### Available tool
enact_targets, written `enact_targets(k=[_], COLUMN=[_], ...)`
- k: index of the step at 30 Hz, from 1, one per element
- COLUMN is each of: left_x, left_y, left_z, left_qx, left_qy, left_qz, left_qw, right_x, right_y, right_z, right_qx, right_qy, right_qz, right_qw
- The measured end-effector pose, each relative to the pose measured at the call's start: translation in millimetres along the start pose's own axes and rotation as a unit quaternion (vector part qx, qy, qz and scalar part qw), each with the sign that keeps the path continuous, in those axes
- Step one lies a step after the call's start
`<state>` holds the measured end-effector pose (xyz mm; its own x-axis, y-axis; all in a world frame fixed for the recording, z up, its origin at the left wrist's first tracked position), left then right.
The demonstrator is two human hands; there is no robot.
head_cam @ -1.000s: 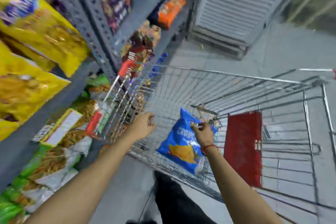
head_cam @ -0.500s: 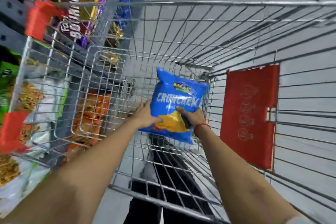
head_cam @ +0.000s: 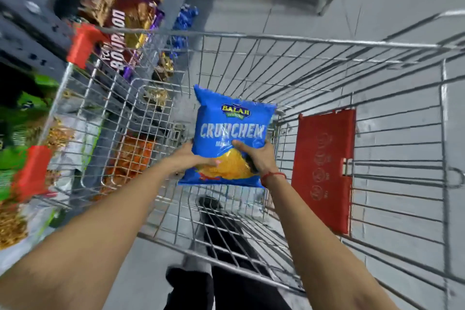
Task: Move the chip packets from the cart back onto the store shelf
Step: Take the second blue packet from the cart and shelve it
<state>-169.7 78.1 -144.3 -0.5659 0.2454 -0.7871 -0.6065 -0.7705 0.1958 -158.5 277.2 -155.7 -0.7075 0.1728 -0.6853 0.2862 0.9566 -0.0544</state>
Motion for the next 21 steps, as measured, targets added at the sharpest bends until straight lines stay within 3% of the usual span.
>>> enact_targets(k=[4,9,16,21], left_x=[-56,-153,-332,-467], left_y=[31,80,154,191], left_z=[41,104,163,175], left_qx=[-0.039,-0.055,-0.066,-0.031], left_qy=[-0.081,-0.199,-0.344,-0.392], left_qz=[0.024,0.126,0.298,0.441], left_qw=[0.996,0.970,0.888,0.807], right_x=[-40,-107,-245,-359], right_y=[-24,-68,-144,-198], right_z=[-58,-150,-281,-349], right_qx=[0.047,0.077,0.088,0.097], right_qy=[0.069,0.184,0.361,0.475], right_qz=[-0.037,-0.091,-0.170,-0.250], right_qw=[0.996,0.976,0.913,0.838])
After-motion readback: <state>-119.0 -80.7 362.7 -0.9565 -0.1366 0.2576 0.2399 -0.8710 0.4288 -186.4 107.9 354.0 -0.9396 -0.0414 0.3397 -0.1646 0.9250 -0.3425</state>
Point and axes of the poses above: each hand's wrist, its own x-axis towards the middle knuckle, its own y-axis out of the back of the hand, z = x × y, the point moved 5 cm from there along x, towards the middle knuckle, and after that the axes turned 8 degrees about x, right-handed, at the moved point
